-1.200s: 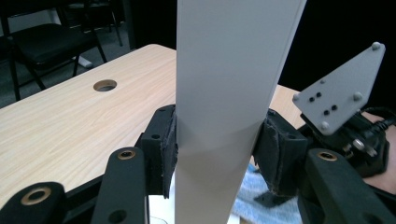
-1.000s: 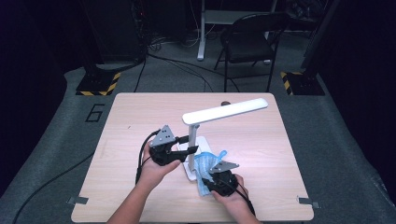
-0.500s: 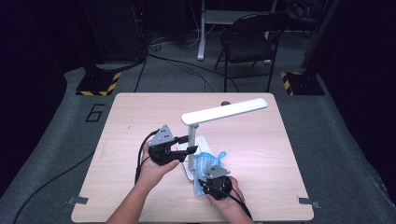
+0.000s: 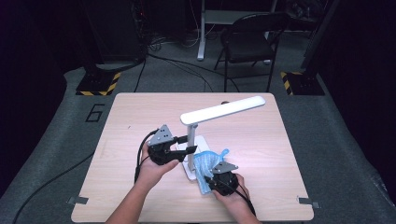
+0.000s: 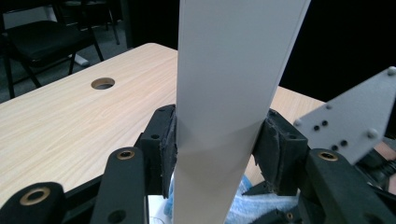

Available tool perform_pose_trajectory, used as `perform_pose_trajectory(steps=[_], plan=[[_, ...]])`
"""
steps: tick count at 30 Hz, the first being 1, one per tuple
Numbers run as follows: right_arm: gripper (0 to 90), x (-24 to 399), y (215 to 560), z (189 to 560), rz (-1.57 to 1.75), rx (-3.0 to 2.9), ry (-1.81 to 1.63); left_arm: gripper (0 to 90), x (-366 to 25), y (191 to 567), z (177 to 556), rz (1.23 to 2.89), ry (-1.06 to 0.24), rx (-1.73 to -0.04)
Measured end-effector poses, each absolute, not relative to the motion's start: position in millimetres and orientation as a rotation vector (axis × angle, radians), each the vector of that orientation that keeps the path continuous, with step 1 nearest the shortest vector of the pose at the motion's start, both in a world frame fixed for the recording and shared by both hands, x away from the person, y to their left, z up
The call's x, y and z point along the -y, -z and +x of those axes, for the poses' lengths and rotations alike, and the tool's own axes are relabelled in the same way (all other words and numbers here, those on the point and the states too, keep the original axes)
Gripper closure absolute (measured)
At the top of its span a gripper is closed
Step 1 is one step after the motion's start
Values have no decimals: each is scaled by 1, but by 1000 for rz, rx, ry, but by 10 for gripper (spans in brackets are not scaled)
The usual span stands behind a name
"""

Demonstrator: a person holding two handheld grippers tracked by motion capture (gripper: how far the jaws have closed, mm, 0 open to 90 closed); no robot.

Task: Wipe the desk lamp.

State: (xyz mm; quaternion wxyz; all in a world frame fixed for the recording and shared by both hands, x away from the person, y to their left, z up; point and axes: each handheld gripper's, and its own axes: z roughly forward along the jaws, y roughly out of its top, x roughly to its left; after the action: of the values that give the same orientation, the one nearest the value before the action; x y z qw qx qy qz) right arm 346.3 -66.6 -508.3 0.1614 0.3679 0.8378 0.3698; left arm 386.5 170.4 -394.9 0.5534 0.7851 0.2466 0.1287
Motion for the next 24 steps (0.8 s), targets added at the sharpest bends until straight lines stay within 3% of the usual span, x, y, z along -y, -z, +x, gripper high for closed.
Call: perform_pose_trajectory(steps=[13,24], plan=[[676,104,508,366,1225,-2287,-1040,514,-171,395,387,1855,-304,-586],[672,102,510,365,1229,-2246,-1020,512,-170,395,388,1854,-308,-587]])
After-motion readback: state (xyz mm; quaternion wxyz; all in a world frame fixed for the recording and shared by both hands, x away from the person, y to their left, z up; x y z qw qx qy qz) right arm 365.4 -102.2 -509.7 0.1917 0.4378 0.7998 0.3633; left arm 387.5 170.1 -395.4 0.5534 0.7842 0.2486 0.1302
